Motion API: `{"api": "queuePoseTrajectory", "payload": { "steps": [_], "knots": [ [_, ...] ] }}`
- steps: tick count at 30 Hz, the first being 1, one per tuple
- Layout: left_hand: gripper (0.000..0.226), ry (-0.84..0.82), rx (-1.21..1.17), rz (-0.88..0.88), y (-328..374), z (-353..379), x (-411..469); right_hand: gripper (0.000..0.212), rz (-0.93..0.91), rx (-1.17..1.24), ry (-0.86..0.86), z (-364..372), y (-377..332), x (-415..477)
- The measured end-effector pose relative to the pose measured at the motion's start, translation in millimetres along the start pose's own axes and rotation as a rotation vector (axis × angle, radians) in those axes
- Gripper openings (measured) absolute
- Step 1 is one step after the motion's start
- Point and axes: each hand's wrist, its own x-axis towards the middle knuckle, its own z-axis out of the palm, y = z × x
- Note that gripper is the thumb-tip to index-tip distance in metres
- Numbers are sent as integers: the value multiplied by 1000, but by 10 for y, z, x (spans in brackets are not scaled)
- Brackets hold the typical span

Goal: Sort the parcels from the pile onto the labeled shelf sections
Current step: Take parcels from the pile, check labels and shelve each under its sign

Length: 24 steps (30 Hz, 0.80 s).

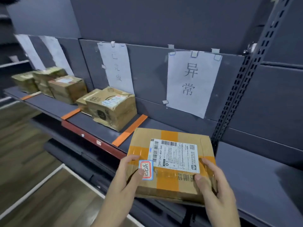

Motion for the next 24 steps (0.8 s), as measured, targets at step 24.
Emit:
{"api": "queuePoseTrajectory", "payload": {
  "steps": [24],
  "knots": [
    [23,335,-154,-28,-990,-2756,542,40,-127,-68,-348,3042,-475,-81]
  ]
}}
